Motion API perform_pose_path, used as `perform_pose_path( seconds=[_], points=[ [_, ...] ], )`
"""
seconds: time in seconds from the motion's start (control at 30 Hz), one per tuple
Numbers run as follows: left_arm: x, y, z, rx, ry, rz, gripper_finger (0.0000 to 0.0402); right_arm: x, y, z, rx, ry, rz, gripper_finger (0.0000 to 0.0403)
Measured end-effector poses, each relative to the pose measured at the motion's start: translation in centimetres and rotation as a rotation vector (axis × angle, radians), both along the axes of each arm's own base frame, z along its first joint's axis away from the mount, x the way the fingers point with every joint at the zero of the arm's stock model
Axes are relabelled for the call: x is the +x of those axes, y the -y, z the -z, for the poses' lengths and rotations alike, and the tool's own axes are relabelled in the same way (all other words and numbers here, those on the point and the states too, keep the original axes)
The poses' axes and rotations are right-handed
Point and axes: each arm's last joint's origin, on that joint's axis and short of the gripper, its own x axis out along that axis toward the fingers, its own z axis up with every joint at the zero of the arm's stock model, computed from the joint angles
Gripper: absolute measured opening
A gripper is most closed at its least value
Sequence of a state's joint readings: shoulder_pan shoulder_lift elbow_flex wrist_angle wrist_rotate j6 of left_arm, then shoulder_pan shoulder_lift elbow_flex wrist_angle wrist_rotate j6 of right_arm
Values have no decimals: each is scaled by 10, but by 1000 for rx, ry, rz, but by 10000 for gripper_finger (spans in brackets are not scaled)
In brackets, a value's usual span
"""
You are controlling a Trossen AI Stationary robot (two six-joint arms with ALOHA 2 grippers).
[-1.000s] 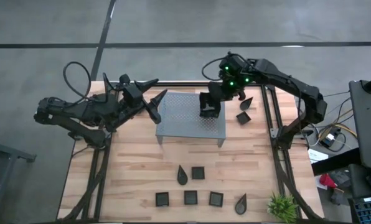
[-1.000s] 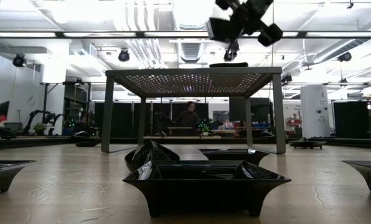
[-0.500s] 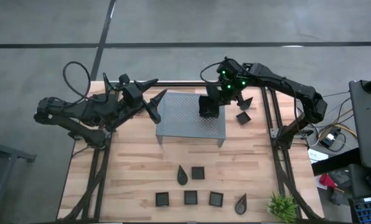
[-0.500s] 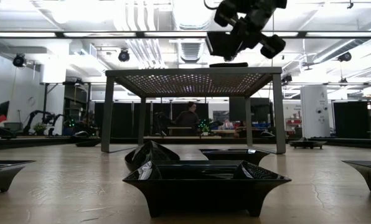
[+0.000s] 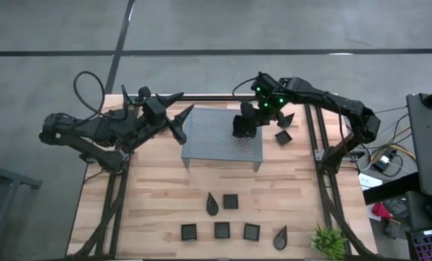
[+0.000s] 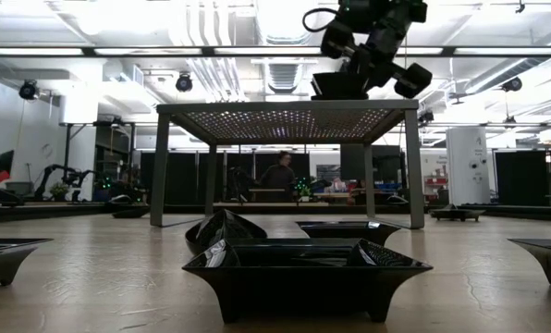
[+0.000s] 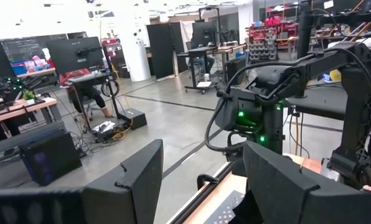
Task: Pick & Place Mini shaped plates
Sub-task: Stack the black distorted square plate on top of the other black distorted square plates on the shelf, then put the black square plate on the shelf
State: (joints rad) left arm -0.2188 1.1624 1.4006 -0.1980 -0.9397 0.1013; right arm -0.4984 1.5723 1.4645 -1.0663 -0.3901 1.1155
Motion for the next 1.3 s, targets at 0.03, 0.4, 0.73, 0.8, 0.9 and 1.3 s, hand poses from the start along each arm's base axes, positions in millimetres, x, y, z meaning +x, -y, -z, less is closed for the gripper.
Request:
perform_pose_path(
  seconds=[0.03,0.4,0.73,0.8,0.9,1.3],
  points=[
    [0,0,0,0,-2,0,218,0,0,1,-1,-3,-5,11],
    [-1,0,0,2,-10,0,218,1,1,-2,-45,19,-14,121],
    [-2,0,10,-71,-42,13,218,-18,-9,-29,-147,99,-38,175],
    [-3,0,13,-82,-56,22,218,-22,-11,-35,-157,117,-36,176],
    [-3,1,19,-123,-91,65,218,-30,-17,-45,-181,151,-46,174],
    [-5,7,45,-415,-230,270,218,-52,-49,-74,-389,226,-141,167]
  ],
)
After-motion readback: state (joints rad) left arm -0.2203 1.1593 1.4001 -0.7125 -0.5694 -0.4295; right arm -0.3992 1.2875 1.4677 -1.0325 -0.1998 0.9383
